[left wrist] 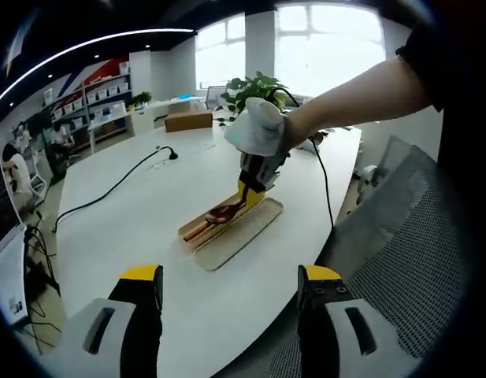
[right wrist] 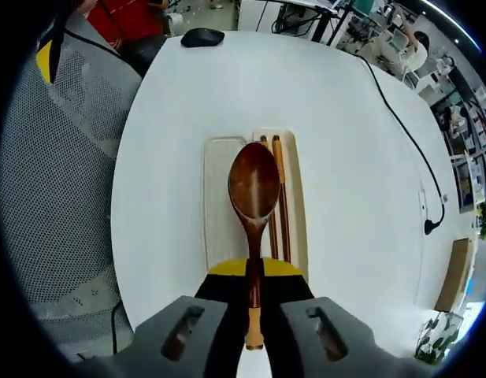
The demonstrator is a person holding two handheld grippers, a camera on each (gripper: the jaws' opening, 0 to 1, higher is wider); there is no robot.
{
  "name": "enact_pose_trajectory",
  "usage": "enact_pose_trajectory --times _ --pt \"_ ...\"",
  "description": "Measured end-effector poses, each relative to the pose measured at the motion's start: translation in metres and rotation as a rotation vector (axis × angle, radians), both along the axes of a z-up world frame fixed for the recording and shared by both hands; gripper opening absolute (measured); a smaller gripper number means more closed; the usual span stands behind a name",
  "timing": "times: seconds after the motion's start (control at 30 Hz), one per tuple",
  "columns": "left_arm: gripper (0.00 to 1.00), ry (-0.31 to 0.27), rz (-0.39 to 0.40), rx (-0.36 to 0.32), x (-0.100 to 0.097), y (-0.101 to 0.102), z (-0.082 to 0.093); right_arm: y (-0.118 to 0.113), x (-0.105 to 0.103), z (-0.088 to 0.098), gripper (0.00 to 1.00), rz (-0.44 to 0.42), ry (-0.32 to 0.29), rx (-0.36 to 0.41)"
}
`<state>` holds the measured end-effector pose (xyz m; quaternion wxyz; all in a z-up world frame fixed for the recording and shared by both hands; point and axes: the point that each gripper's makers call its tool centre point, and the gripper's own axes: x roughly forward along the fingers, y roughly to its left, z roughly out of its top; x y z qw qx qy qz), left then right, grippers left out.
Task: Arrange the utensils inside the cutlery case until each visible utensil rests in its matching compartment.
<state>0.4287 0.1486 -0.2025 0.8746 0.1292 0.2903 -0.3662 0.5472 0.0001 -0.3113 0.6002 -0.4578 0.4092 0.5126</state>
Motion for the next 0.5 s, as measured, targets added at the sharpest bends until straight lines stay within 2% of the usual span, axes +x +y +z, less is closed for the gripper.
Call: enact_pose_trajectory --times 0.27,0.5 --pt "0.72 0.014 0.017 -0.021 0.001 0.001 0.0 0.004 0.009 -0.008 0.0 0.008 -0.002 -0.022" --pt "0.72 0.025 0.011 0.002 -0.001 0.002 -0.004 0.01 0.017 -0.015 0.0 0.021 -0.003 -0.037"
